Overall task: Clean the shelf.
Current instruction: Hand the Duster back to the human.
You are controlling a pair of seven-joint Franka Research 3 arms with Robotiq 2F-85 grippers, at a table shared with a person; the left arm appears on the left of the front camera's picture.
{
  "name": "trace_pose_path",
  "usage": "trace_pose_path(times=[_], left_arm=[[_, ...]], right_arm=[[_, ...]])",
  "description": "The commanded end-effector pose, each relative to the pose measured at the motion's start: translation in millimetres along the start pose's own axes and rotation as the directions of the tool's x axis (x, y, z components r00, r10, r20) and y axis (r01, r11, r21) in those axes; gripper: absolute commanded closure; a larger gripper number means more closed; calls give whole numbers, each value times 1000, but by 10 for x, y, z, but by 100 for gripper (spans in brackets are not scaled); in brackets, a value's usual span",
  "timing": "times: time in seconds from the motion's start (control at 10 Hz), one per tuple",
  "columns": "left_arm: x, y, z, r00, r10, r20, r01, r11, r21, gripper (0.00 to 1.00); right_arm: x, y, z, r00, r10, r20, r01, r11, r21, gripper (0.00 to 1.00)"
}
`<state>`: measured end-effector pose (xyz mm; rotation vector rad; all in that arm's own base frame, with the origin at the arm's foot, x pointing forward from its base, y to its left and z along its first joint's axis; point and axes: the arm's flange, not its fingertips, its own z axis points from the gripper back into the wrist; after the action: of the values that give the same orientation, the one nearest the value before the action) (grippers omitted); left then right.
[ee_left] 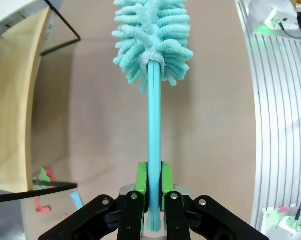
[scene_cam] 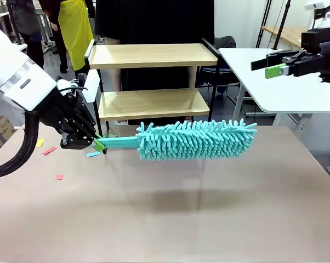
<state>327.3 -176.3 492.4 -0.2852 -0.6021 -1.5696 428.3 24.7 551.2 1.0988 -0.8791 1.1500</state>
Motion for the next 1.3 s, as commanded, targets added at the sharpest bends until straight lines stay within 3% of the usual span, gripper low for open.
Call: trace_pose_path(times=[0.0,0.1,0.4,0.6,0.9,1.2], left_arm=[[31,-12,-7,1000,27,0,-27,1000,3,87],[31,-12,-7,1000,27,0,-27,1000,3,87],[31,-12,-7,1000,27,0,-27,1000,3,87],[31,-12,-7,1000,27,0,-27,1000,3,87],[31,-12,-7,1000,27,0,-27,1000,3,87],[31,-12,-7,1000,27,0,-27,1000,3,87]], right_arm=[[2,-4,6,1000,8,9,-8,1000,5,0],[-185,217,48,994,71,-88,-83,986,-141,0],[-447,575,-188,963,237,-126,-261,933,-246,0],[-611,671,-302,963,258,-77,-269,933,-237,0],[-837,662,-411,978,203,50,-196,972,-128,0],[-1006,698,-555,981,168,97,-163,985,-57,0]])
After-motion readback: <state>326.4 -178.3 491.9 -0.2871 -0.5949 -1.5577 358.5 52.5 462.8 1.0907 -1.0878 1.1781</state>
